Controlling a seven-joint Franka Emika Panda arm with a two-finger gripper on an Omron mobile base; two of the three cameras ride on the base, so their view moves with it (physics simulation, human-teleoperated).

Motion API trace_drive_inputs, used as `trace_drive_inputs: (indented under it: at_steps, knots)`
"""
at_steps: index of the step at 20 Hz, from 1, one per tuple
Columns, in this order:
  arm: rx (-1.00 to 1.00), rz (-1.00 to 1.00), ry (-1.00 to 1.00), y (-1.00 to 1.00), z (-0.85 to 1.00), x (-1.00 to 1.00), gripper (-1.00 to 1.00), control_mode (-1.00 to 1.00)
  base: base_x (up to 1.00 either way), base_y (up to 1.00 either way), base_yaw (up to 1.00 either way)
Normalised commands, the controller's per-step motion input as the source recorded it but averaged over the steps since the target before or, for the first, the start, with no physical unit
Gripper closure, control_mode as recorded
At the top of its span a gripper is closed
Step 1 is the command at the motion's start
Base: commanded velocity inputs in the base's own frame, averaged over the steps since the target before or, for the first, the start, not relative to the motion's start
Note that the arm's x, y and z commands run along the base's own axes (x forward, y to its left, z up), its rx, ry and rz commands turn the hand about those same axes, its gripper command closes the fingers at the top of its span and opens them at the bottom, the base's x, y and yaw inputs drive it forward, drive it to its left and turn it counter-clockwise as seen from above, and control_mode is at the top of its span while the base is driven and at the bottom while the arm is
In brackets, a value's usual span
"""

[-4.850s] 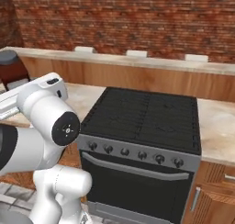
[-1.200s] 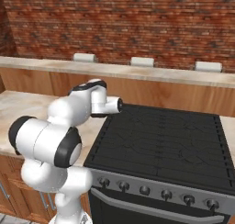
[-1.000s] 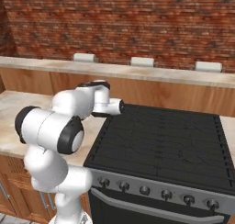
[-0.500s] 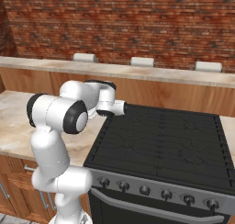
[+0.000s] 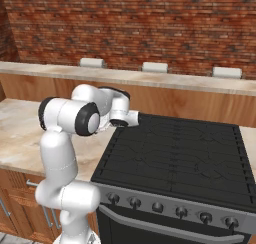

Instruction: Collect the paprika, ketchup, and shaker from the cabinet and place them next to the stove.

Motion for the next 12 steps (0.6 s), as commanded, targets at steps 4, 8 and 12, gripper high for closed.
trace_drive_inputs:
  at_steps: [4, 8, 12]
  knots:
    - [0.00, 0.05, 0.00, 0.00, -0.29, 0.09, 1.00, -1.00, 0.00, 0.00, 0.00]
    - [-0.01, 0.01, 0.00, 0.10, -0.22, 0.10, 1.00, -1.00, 0.00, 0.00, 0.00]
    - [0.00, 0.02, 0.00, 0.03, -0.22, 0.05, 1.00, -1.00, 0.00, 0.00, 0.00]
